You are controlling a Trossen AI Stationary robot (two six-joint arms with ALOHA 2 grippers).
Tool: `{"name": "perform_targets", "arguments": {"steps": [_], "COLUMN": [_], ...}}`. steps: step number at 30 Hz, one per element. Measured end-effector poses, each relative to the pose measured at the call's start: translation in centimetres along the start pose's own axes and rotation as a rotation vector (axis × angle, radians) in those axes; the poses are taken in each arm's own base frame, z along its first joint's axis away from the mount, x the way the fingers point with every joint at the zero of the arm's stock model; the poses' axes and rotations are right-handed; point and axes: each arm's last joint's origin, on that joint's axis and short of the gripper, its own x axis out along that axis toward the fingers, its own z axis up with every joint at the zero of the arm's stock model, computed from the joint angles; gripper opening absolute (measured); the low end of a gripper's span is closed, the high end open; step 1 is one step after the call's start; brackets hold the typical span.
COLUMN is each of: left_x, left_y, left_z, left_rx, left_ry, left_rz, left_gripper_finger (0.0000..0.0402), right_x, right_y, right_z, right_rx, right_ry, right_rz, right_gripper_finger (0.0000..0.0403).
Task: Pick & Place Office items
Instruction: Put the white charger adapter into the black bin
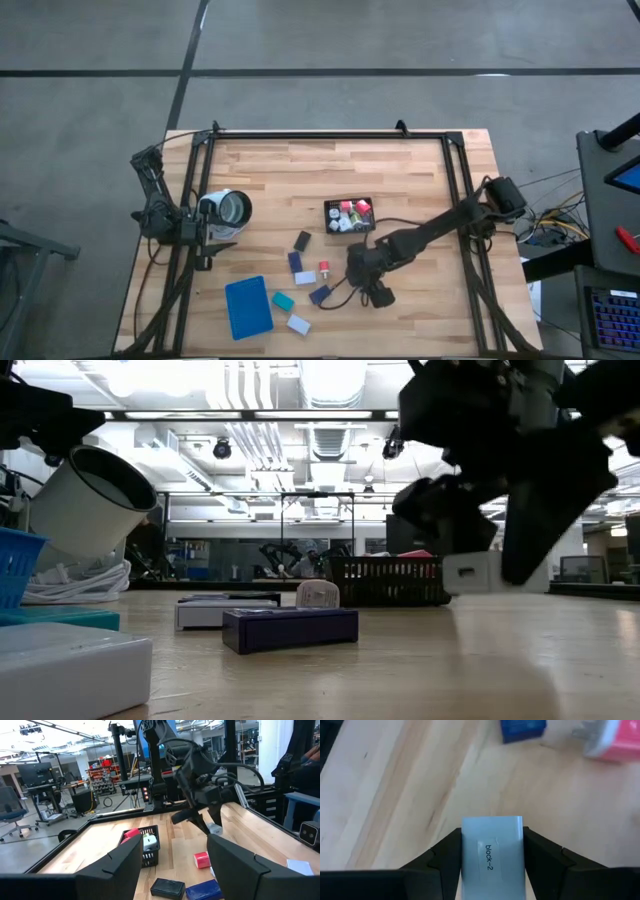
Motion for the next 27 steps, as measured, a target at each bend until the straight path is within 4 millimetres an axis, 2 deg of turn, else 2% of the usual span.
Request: {"name": "perform_targets", "arguments": {"steps": [3, 8, 14, 21, 27], "left_x": [0.0, 0.0, 0.0, 0.0, 0.0], "left_y": [0.0, 0.0, 0.0, 0.0, 0.0], "left_z": [0.0, 0.0, 0.0, 0.0, 0.0], "left_rx": [0.003, 0.004, 0.003, 0.003, 0.003], "left_ry": [0.002, 0.002, 0.002, 0.002, 0.002], "left_rz": [-0.001, -0.001, -0.001, -0.001, -0.001], "left_gripper_finger": [0.0225, 0.0225, 0.0225, 0.0225, 0.0225], "right_x": [-1.1, -3.3, -6.3, -9.5, -11.4], "right_y": [-0.4, -1.3, -3.4, -7.4, -11.8], "right_z": [0.5, 1.7, 3.6, 4.7, 4.0], "right_rx": [0.034, -0.007, -0.030, -0.002, 0.125], "right_ry": [0.021, 0.040, -0.010, -0.013, -0.019], "right_rz": [-0.050, -0.198, -0.264, -0.325, -0.387], "right_gripper_finger": [0.0176, 0.0176, 0.0176, 0.0176, 0.0176]}}
